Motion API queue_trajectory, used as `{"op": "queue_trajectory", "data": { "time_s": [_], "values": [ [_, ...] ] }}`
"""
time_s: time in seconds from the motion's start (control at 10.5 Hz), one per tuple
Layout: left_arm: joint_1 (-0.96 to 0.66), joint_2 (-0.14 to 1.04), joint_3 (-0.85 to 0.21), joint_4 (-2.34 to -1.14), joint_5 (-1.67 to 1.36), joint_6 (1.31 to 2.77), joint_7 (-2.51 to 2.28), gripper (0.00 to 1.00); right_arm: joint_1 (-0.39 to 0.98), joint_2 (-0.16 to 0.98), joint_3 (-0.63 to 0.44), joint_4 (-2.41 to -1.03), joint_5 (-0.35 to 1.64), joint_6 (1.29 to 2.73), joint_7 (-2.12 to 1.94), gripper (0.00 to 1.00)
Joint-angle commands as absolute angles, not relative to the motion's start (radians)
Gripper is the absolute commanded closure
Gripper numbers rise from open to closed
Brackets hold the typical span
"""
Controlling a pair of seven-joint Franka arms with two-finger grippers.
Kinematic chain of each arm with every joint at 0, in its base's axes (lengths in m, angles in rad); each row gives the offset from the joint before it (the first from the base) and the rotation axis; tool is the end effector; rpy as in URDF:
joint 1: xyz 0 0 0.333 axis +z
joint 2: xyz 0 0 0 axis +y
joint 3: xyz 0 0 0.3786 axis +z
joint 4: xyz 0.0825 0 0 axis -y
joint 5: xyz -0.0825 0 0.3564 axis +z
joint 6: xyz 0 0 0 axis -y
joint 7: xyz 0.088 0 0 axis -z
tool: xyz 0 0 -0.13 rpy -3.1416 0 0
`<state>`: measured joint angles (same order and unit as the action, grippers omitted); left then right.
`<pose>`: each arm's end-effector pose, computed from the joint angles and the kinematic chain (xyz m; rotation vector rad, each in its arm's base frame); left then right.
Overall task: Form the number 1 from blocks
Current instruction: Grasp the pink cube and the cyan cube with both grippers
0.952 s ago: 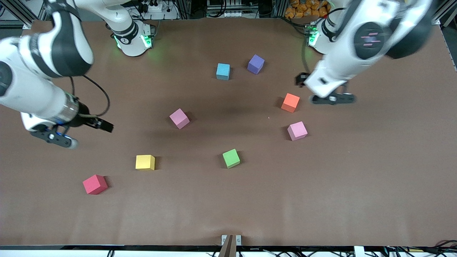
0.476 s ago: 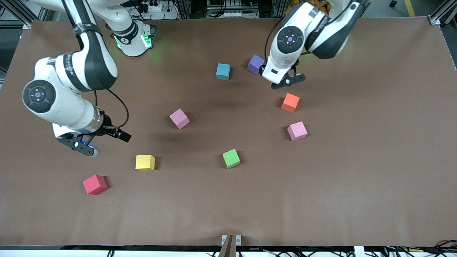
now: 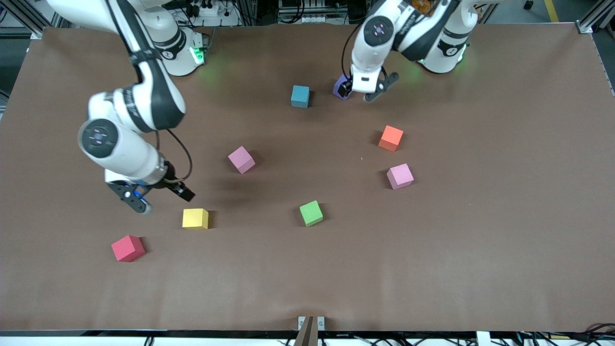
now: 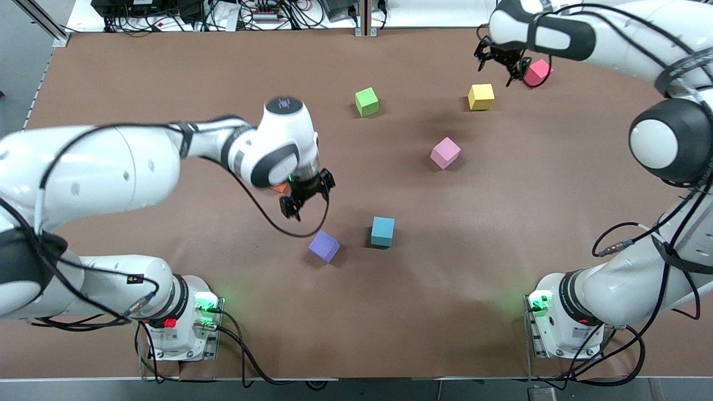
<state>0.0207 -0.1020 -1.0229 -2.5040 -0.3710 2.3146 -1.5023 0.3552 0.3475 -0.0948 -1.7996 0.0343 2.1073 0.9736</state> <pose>0.2168 -0.3651 0.3530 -2.8347 -1.1619 0.3051 0.6095 0.1708 0.4033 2.9134 -1.1071 -0.0455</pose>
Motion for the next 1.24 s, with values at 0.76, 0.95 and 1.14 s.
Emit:
{"op": "queue_trajectory", "data": {
  "time_s": [0.76, 0.95, 1.14],
  "values": [
    [0.022, 0.171, -1.232, -2.278, 0.072, 2.414, -1.585, 0.0, 0.451, 0.411, -0.055, -1.989, 0.21, 2.184, 0.939, 0.0],
    [-0.072, 0.373, -1.172, -2.205, 0.309, 2.407, -1.592, 0.0, 0.468, 0.394, -0.054, -2.052, 0.296, 2.213, 0.859, 0.0],
    [-0.366, 0.515, -0.913, -2.073, 0.457, 2.338, -1.6, 0.0, 0.489, 0.394, -0.054, -2.068, 0.314, 2.221, 0.851, 0.0]
  ]
}}
